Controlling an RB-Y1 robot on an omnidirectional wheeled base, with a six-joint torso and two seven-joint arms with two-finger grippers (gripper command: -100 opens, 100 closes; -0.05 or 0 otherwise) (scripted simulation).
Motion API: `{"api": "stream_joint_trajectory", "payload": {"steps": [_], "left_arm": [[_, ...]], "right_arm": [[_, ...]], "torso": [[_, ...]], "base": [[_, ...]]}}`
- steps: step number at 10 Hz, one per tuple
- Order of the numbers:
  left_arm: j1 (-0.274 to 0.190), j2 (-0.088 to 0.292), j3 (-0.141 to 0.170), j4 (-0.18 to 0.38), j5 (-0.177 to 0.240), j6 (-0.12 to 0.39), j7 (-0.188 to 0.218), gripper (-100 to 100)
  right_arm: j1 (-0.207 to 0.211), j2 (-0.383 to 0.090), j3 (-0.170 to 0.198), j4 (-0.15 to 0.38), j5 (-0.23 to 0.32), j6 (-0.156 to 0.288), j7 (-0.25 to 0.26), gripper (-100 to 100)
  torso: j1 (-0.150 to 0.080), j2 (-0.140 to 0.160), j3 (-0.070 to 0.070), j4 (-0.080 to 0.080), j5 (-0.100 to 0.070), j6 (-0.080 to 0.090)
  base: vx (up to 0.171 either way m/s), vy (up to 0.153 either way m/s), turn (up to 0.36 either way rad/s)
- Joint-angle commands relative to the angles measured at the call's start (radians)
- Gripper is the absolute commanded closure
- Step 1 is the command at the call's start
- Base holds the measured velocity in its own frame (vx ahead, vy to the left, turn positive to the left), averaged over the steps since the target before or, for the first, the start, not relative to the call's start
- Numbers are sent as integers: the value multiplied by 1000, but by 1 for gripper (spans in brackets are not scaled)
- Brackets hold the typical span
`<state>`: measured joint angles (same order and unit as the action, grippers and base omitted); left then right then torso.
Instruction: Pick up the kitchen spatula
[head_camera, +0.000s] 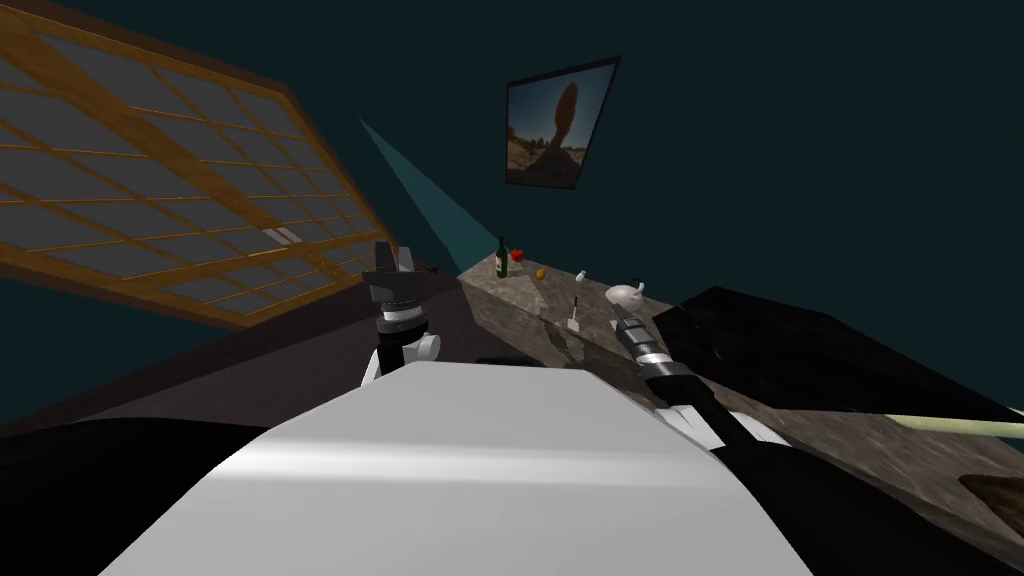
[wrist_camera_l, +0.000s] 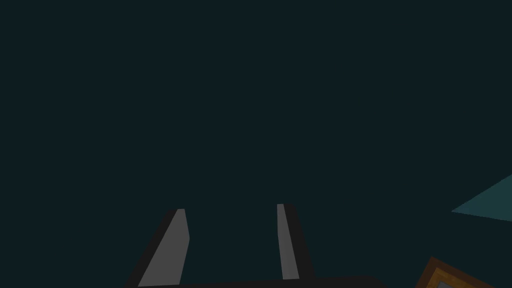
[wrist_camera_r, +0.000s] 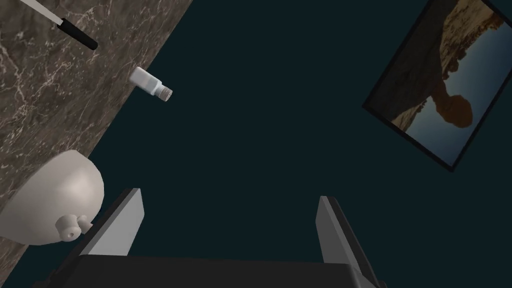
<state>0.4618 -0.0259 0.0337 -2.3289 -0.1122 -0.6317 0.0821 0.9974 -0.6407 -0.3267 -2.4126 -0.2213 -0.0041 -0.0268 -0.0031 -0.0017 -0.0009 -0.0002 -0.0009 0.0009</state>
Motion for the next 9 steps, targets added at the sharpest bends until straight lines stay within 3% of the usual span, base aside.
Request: {"api": "stream_joint_trajectory", "payload": {"steps": [1,2,3,4,5,6,8,9], "left_arm": [[0,0,0,0,0,0,0,0],[0,0,0,0,0,0,0,0],[0,0,0,0,0,0,0,0],[0,0,0,0,0,0,0,0],[0,0,0,0,0,0,0,0],[0,0,0,0,0,0,0,0],[0,0,0,0,0,0,0,0],[0,0,0,0,0,0,0,0]], "right_arm": [[34,-47,-8,22,-19,48,4,-100],[34,-47,-8,22,-19,48,4,-100],[70,-88,-21,31,-40,84,3,-100],[70,-88,-21,31,-40,89,3,-100],[106,-129,-32,40,-62,127,2,-100],[106,-129,-32,40,-62,129,2,-100],[174,-202,-48,63,-106,191,-1,-100],[174,-209,-48,63,-106,200,-1,-100]], "torso": [[0,0,0,0,0,0],[0,0,0,0,0,-1],[0,0,0,0,0,0],[1,0,0,0,0,-1],[1,-1,0,0,0,0],[1,-1,-1,0,0,-1],[1,-1,-1,0,0,-1],[1,-1,-1,0,0,-1]], "base": [[-12,-19,293],[-10,-23,125],[-8,-16,267],[-3,-19,159],[-1,-13,287],[1,-18,148],[-1,-15,343],[3,-22,165]]}}
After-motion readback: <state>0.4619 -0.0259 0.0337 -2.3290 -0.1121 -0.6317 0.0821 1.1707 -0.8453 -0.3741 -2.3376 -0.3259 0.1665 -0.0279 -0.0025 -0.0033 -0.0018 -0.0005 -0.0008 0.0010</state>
